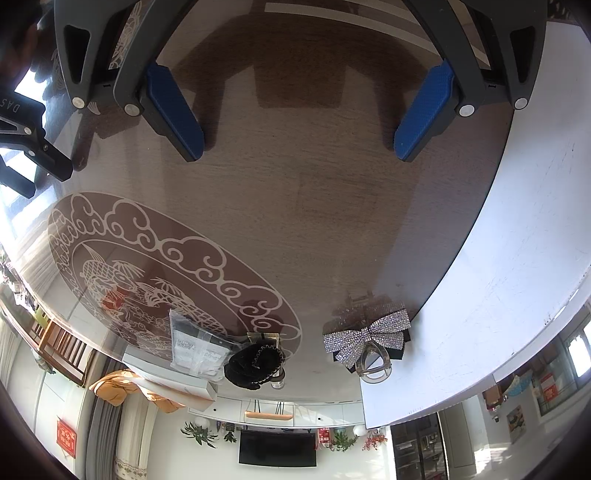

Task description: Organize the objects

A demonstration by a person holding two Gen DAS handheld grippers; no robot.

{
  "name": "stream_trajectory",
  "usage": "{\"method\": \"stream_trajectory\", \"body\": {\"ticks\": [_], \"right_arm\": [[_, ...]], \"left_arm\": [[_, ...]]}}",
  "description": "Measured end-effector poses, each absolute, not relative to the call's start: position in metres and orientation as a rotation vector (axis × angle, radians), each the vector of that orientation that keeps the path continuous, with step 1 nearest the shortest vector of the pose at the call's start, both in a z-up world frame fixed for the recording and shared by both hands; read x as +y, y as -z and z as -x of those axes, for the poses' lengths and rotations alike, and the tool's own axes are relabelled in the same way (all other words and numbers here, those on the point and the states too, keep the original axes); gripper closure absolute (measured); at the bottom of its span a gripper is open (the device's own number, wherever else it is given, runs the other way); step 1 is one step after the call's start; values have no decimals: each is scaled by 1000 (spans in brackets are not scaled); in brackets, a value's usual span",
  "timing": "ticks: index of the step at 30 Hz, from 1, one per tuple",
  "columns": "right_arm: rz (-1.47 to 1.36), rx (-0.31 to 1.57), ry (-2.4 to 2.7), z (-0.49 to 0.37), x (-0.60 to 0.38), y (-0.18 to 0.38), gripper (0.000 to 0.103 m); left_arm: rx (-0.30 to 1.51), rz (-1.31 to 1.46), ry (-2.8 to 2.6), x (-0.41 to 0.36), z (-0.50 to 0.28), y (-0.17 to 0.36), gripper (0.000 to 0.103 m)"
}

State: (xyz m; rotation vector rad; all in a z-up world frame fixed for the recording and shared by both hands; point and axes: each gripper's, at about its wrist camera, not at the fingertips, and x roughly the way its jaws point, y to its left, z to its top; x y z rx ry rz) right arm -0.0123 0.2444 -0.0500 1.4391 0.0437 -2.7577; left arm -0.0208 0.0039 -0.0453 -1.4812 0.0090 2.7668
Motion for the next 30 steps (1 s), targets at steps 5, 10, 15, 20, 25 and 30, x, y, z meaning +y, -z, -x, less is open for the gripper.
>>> {"method": "stream_trajectory", "body": {"ticks": [5,10,15,20,25,30], "right_arm": [[-1439,44,2758,12,245,50,0],[-1440,43,2758,12,245,50,0],[-1440,43,2758,12,245,50,0],[-1471,57,2715,22,243,49,0],[-1385,41,2634,75,210,24,12],[-1315,161,2531,168,130,-5,17]], "left_arm": [[6,1488,-2763,3,19,45,0],[-14,1500,-2781,-1,18,44,0],[-13,1495,-2786,-1,18,44,0],[-14,1489,-2791,-1,18,44,0],[-19,1483,-2797,-1,19,44,0],[-17,1483,-2796,-1,19,44,0]]}}
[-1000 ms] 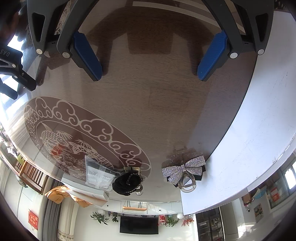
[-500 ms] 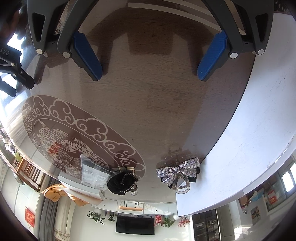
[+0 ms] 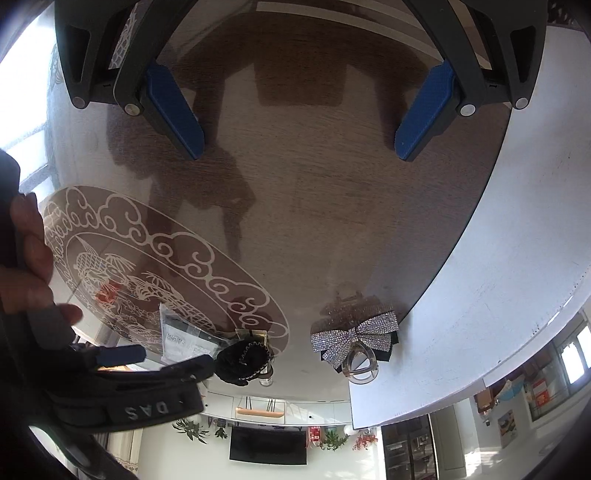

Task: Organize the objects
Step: 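Grasp the second black string-tied fuzzy bundle with the right tool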

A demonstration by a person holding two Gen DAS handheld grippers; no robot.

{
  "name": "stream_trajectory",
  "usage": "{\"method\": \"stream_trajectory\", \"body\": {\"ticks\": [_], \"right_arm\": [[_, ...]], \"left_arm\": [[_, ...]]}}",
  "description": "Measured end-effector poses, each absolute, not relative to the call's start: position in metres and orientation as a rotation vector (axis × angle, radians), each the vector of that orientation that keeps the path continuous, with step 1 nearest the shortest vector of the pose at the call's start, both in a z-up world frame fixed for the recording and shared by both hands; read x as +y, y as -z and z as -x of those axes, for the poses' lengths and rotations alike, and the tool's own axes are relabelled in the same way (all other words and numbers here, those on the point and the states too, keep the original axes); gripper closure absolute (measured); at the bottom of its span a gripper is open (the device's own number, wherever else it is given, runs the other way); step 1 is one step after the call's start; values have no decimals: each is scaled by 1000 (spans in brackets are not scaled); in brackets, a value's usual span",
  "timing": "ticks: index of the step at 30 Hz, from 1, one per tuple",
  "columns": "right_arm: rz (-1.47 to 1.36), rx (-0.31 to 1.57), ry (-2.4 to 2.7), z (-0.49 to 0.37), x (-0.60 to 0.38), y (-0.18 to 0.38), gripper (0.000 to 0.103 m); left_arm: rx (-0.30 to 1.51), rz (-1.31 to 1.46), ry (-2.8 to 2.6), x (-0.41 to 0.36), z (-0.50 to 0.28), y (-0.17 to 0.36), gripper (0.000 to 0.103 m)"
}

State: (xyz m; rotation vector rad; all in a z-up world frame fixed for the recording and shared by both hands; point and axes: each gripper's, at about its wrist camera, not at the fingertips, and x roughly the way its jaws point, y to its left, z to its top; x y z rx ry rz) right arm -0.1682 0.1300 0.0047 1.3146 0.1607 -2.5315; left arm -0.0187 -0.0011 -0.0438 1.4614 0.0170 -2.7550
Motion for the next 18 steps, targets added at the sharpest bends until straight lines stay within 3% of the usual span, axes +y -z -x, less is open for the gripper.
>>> {"method": "stream_trajectory", "body": {"ticks": [6,9,18], "right_arm": [[-1443,80,2512,252,81,4,17],[-1541,46,2481,261,76,18,65],[-1451,160,2376,152,111,15,71]], "left_arm": [[18,-1462,2755,-1,20,44,0],[17,-1462,2755,-1,20,44,0],[17,-1462,2755,-1,19,44,0]]}}
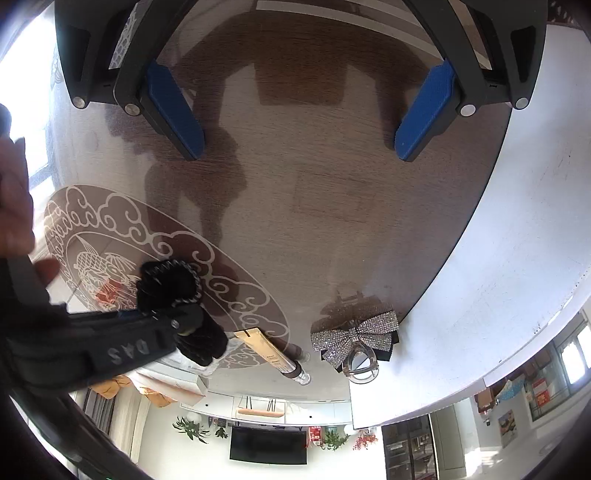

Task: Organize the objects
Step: 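Grasp the second black string-tied fuzzy bundle with the right tool, then hold the black bundle raised in the right tool above the table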

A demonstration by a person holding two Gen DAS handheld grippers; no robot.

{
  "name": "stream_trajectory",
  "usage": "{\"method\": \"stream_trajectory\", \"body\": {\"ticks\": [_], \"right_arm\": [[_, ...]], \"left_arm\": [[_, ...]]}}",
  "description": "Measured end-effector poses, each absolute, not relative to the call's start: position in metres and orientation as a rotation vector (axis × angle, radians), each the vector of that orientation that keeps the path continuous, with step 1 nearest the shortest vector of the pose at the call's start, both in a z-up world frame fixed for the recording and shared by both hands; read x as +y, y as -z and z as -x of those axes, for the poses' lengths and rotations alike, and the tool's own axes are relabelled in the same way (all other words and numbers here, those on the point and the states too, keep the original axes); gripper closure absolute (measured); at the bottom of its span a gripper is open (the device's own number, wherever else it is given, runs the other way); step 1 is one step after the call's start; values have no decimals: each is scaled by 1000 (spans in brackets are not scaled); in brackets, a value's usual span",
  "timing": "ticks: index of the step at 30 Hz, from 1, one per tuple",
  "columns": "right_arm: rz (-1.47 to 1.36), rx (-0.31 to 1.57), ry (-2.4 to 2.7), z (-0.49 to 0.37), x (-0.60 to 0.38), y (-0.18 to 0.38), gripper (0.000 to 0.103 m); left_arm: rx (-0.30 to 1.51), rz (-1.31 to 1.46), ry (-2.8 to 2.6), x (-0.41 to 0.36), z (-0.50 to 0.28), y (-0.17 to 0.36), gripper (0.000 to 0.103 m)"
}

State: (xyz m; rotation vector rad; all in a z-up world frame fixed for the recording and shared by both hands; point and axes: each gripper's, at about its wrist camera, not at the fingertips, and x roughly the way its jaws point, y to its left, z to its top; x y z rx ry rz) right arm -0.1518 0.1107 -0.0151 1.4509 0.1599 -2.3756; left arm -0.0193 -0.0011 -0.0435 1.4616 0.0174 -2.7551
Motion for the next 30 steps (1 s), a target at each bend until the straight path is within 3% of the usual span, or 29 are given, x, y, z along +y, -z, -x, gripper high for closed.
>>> {"method": "stream_trajectory", "body": {"ticks": [8,9,10,12,18,23,30], "right_arm": [[-1448,101,2486,34,213,22,69],[-1427,97,2506,26,219,21,62],[-1412,83,2523,22,225,21,40],[-1411,64,2565,22,234,23,8],[-1436,16,2589,34,231,41,5],[-1417,138,2628,33,215,48,0],[-1392,130,2647,31,215,50,0]], "left_arm": [[16,-1459,2754,-1,21,44,0],[16,-1458,2754,-1,21,44,0],[17,-1457,2754,-1,22,44,0],[16,-1458,2755,-1,22,44,0],[17,-1457,2755,-1,21,44,0],[16,-1458,2755,-1,21,44,0],[17,-1458,2755,-1,22,44,0]]}}
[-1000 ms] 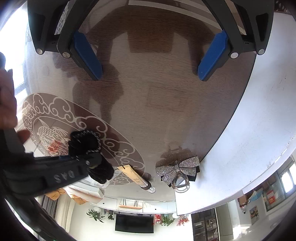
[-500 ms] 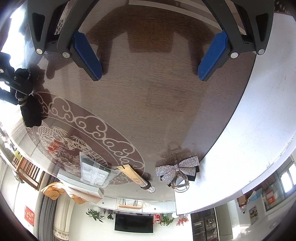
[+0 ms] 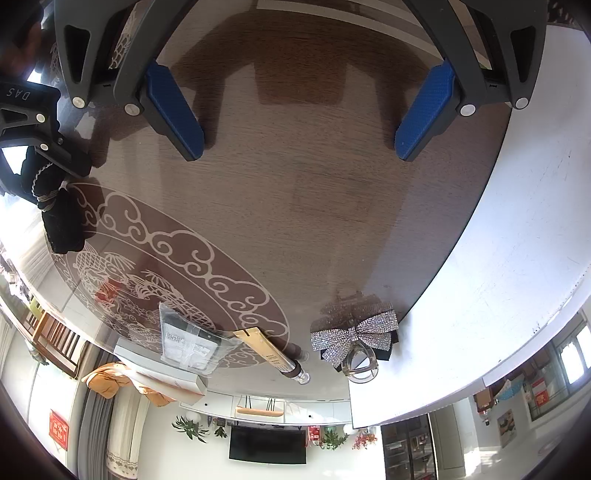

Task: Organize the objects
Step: 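Hold the black bundle raised in the right tool above the table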

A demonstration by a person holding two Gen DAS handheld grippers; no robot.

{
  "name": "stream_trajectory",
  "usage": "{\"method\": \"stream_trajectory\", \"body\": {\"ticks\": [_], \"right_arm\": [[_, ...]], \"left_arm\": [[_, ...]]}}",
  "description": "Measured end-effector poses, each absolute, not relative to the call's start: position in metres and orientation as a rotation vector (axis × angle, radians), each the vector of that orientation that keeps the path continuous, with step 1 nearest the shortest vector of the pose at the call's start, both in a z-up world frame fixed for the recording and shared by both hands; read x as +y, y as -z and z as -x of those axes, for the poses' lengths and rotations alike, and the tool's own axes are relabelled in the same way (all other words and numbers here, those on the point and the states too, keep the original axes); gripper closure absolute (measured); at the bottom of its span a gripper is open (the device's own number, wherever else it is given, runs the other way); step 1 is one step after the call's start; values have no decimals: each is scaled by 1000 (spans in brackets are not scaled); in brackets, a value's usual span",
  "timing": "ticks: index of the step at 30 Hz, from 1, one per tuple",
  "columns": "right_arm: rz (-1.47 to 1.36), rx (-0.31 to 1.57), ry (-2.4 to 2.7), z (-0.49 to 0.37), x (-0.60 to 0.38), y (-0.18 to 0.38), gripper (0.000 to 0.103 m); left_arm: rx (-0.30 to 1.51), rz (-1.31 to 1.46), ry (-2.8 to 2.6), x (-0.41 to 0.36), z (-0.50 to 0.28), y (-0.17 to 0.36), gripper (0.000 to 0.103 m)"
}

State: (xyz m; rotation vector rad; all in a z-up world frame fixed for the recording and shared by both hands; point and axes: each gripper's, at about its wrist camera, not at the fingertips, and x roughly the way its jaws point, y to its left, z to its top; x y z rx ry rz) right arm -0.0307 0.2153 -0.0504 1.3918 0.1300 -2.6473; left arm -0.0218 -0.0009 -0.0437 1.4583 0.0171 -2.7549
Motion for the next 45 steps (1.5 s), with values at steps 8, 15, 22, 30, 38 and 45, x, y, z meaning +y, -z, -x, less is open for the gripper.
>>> {"method": "stream_trajectory", "body": {"ticks": [8,15,22,30,38,45], "right_arm": [[-1392,130,2647,31,216,50,0],[-1392,131,2648,31,215,50,0],[-1391,131,2648,31,215,50,0],[-1391,131,2648,31,215,51,0],[-1391,131,2649,31,215,51,0],[-1390,131,2648,31,215,51,0]], "left_arm": [[18,-1458,2755,-1,21,44,0],[18,-1458,2756,-1,21,44,0],[17,-1458,2756,-1,22,44,0],[17,-1458,2756,-1,21,43,0],[18,-1458,2756,-1,21,44,0],[-40,-1432,2838,6,39,25,0]]}}
